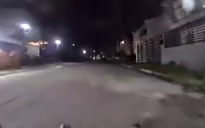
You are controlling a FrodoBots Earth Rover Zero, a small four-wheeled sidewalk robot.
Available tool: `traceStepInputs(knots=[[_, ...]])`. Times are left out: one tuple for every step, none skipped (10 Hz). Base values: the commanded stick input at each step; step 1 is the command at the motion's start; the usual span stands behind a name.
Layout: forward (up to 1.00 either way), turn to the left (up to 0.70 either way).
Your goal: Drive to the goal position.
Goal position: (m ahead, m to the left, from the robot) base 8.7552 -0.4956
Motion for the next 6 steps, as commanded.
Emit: traceStepInputs(knots=[[1.0,0.0],[1.0,-0.23],[1.0,-0.4],[1.0,-0.37],[1.0,0.0],[1.0,0.0]])
